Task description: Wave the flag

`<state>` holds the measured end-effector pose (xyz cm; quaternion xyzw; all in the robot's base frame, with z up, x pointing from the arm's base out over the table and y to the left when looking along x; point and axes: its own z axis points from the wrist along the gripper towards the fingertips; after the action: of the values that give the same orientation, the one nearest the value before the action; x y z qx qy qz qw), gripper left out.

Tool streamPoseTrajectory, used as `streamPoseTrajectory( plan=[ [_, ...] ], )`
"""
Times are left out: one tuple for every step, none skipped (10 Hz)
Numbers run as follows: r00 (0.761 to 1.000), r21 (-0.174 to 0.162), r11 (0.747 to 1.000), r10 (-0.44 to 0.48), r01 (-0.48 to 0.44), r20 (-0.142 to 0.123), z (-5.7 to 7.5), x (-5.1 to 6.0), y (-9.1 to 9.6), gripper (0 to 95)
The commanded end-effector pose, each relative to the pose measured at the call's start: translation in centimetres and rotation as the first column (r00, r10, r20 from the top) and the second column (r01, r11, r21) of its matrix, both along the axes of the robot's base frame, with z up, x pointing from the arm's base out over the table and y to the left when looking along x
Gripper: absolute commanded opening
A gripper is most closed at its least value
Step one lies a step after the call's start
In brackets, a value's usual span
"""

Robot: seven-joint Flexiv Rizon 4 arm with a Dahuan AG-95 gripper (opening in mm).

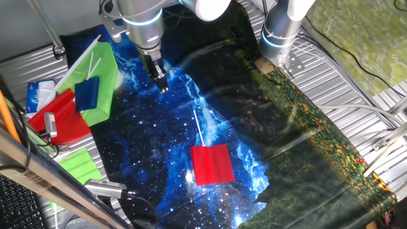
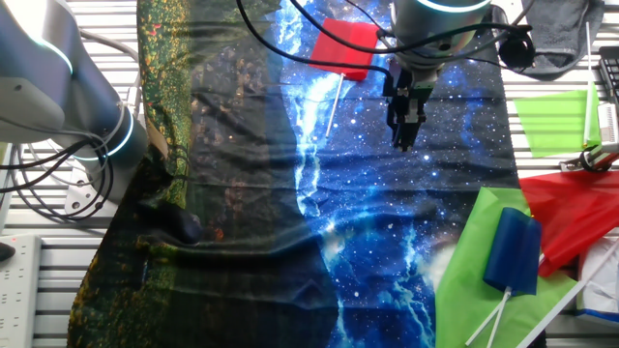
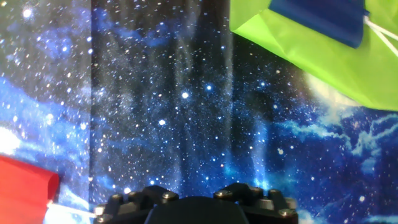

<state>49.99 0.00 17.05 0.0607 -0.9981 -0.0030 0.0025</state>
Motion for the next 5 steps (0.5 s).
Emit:
streamPoseTrajectory(
  plan=[
    [0.928,0.019,0.928,0.373,-0.373,-0.021,-0.04,0.01,0.0,0.0],
    [0.927,0.017,0.928,0.374,-0.373,-0.022,-0.04,0.01,0.0,0.0],
    [0.927,0.017,0.927,0.374,-0.374,-0.023,-0.04,0.01,0.0,0.0],
    [0.927,0.017,0.927,0.374,-0.374,-0.023,-0.04,0.01,0.0,0.0],
    [0.927,0.017,0.927,0.375,-0.375,-0.024,-0.04,0.01,0.0,0.0]
  ],
)
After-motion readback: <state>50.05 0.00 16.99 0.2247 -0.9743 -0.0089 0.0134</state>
